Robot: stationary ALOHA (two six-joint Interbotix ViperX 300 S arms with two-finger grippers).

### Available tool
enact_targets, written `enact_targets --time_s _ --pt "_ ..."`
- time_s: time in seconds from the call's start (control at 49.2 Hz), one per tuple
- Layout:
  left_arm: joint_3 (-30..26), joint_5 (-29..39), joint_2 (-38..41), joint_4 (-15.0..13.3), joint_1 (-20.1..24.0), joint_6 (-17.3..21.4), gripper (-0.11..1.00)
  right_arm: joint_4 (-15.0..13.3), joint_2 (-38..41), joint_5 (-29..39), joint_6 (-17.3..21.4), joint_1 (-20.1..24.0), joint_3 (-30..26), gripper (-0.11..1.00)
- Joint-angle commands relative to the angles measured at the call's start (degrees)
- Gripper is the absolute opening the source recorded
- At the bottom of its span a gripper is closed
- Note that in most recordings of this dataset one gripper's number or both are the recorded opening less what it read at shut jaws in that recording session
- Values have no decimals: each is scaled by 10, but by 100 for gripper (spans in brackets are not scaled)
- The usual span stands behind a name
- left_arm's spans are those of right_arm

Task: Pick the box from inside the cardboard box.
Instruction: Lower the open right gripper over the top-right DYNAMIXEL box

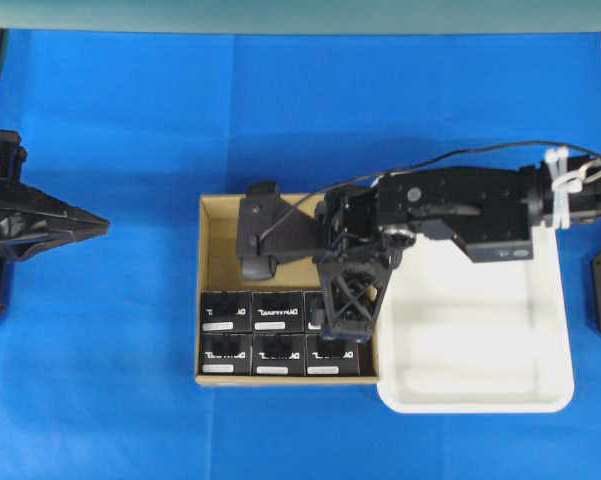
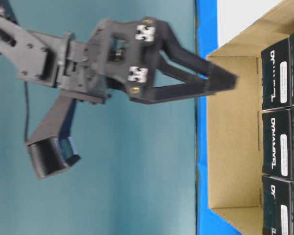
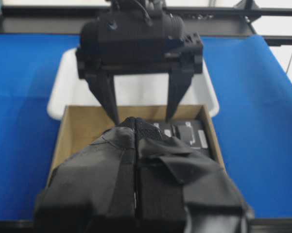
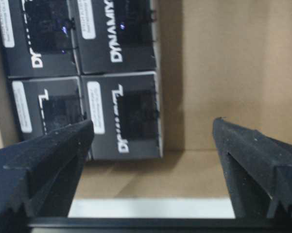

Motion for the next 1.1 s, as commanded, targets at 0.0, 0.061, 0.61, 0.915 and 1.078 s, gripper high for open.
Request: enact_targets --time_s 0.0,0.061,0.61,0.915,1.078 --pt "-15 -3 5 2 -1 -2 -7 2 8 -19 -1 7 6 99" --pt "-16 -3 5 1 0 -2 -7 2 11 -27 0 8 9 99" --pt "-15 3 6 2 0 -2 -7 -12 36 -31 -9 10 11 99" --pt "-16 3 6 2 0 -2 -7 -15 37 -24 -13 4 10 99" --pt "-15 3 6 2 0 -2 -7 -18 38 -24 -13 -3 9 99"
